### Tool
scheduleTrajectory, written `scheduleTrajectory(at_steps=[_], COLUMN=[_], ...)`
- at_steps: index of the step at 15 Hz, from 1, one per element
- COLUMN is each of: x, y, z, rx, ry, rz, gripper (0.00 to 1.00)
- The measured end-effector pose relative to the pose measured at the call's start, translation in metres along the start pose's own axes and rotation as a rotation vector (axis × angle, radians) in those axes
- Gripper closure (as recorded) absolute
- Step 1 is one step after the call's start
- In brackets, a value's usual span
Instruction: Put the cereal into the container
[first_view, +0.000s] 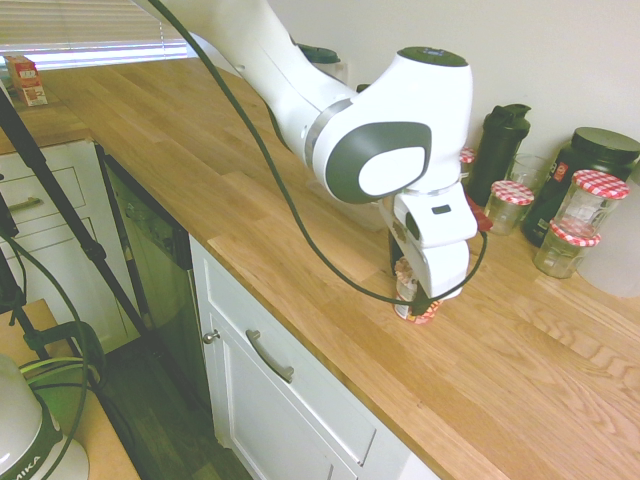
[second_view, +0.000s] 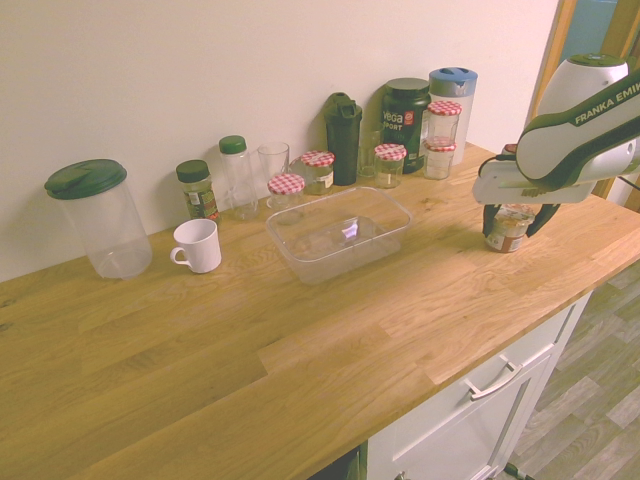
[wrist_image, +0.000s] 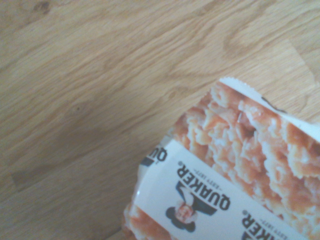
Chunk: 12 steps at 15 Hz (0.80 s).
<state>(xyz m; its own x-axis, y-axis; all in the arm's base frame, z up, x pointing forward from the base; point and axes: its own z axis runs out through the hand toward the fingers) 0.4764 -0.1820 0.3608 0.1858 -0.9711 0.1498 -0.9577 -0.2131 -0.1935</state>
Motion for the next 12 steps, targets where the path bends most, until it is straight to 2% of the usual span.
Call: scheduleTrajectory(at_steps=[6,7,12], x=[-0.002,-0.004,-0.014], y=[-0.007,-0.009,-0.017], z=[0.003,0.004,0.007], rx=[0.007,0.006,0.008], ry=[0.061,0.077,0.125], rz=[-0.017,-0.025,-0.046], gripper=[0.0,1.0,1.0])
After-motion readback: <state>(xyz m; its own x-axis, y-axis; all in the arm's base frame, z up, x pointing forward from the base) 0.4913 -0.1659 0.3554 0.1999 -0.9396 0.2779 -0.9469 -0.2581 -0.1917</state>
